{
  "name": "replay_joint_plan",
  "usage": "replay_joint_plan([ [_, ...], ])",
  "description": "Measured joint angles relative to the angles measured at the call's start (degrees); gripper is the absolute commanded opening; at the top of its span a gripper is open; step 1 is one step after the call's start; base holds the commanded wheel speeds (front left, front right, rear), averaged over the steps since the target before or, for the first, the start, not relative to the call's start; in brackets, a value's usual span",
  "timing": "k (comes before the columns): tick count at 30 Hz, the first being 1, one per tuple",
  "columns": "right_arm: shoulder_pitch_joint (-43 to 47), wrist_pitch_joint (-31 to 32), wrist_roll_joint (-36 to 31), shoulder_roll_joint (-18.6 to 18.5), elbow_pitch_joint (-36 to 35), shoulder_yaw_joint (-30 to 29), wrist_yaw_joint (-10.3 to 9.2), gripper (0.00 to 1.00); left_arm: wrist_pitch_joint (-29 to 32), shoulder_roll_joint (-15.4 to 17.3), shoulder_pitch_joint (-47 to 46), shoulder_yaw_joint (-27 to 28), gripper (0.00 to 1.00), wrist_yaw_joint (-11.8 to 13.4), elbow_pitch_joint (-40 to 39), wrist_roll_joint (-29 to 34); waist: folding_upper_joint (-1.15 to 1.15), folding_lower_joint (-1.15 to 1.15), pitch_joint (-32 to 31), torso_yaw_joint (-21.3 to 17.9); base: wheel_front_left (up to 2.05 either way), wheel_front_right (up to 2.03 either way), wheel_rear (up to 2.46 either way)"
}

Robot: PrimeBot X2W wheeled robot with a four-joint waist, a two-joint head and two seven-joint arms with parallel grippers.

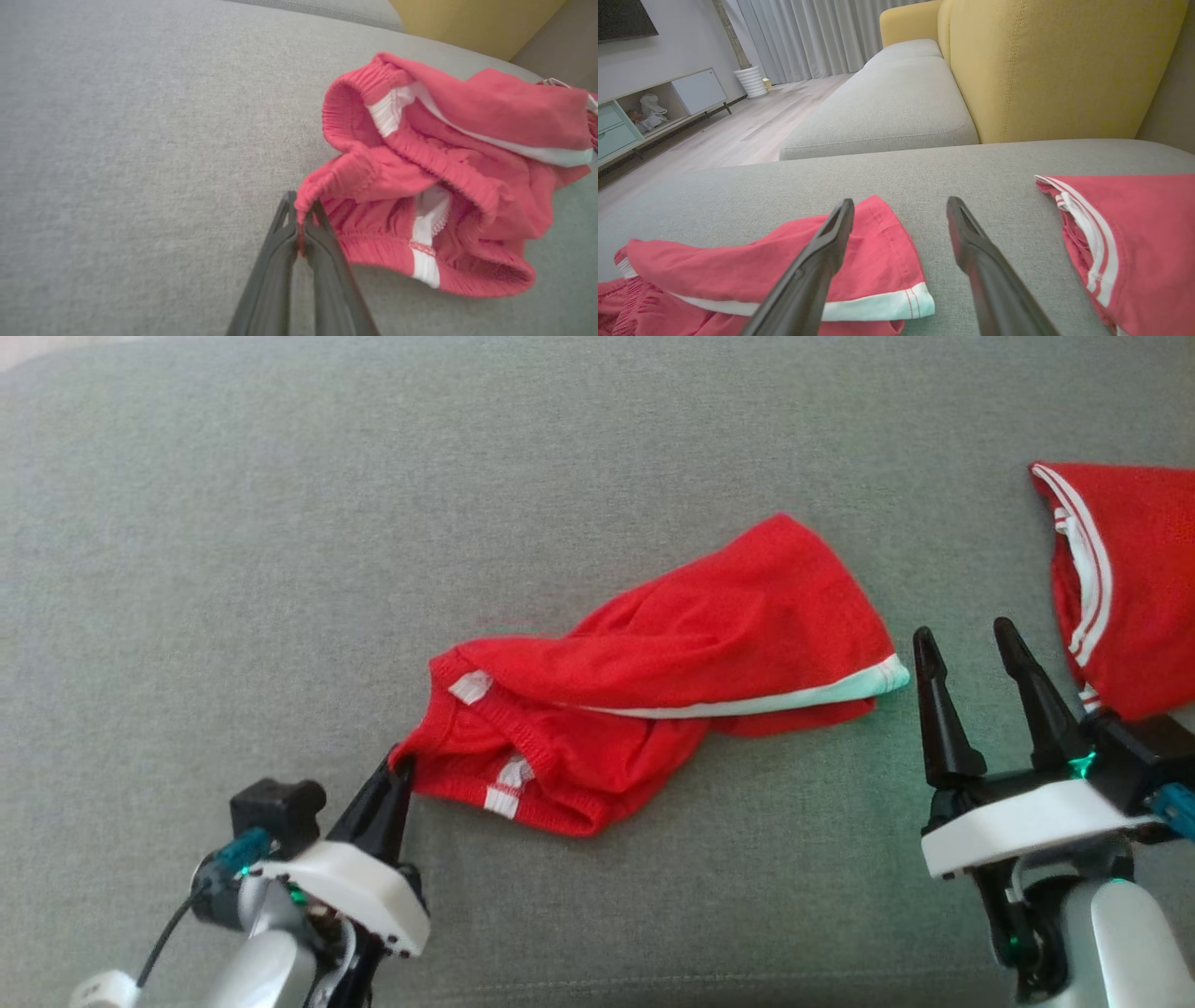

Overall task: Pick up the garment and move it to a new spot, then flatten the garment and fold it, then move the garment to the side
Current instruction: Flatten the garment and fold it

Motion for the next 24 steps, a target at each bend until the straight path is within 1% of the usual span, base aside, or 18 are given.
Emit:
replay_joint_plan([
  [1,0.02,0.07,0.0,0.0,0.0,-0.05,0.0,1.0,0.51,0.56,0.51,0.01,0.0,0.02,-0.73,-0.35,0.0,0.0,-0.06,0.21,0.0,0.0,0.0],
  [2,0.03,0.1,0.01,0.01,0.01,-0.1,0.0,1.0,0.96,0.92,0.9,0.04,0.3,0.21,-1.13,-0.47,0.0,0.0,-0.12,0.38,0.0,0.0,0.0],
  [3,0.03,0.1,0.0,0.01,0.0,-0.09,0.0,1.0,0.97,1.0,1.13,0.14,1.0,0.71,-1.34,-0.47,0.0,0.0,-0.19,0.5,0.0,0.0,0.0],
  [6,0.03,0.1,-0.12,0.01,-0.04,-0.05,0.0,1.0,0.78,0.98,1.33,0.42,1.0,2.0,-2.12,-0.45,0.0,0.0,-0.71,0.5,0.0,0.0,0.0],
  [8,0.05,0.1,-0.53,0.01,-0.15,-0.05,0.0,1.0,-0.78,0.85,1.35,1.23,1.0,3.24,-2.86,-0.37,0.0,0.0,-1.24,0.39,0.0,0.0,0.0],
  [11,0.26,0.13,-1.15,0.01,-0.44,-0.09,0.0,1.0,-2.78,0.83,1.63,2.31,1.0,5.68,-4.45,0.33,0.0,0.0,-2.28,0.14,0.0,0.0,0.0],
  [12,0.41,0.14,-1.18,0.01,-1.07,-0.11,0.0,1.0,-4.17,0.82,2.37,3.31,1.0,7.14,-6.6,1.57,0.0,0.0,-3.11,0.01,0.0,0.0,0.0],
  [14,0.5,0.2,-1.65,0.01,-1.56,-0.12,0.0,1.0,-5.08,0.89,2.89,3.88,1.0,8.35,-8.8,2.72,0.0,0.0,-3.99,-0.05,0.0,0.0,0.0],
  [18,1.52,0.63,-2.59,0.01,-2.31,-0.12,0.0,1.0,-5.71,1.16,3.42,5.04,1.0,9.93,-13.06,4.95,0.0,0.0,-5.7,-0.12,0.0,0.0,0.0],
  [24,4.12,1.24,-3.46,0.03,-2.58,-0.07,0.0,1.0,-5.31,2.94,4.87,5.14,1.0,11.56,-17.62,6.95,0.0,0.0,-8.09,-0.21,0.0,0.0,0.0],
])
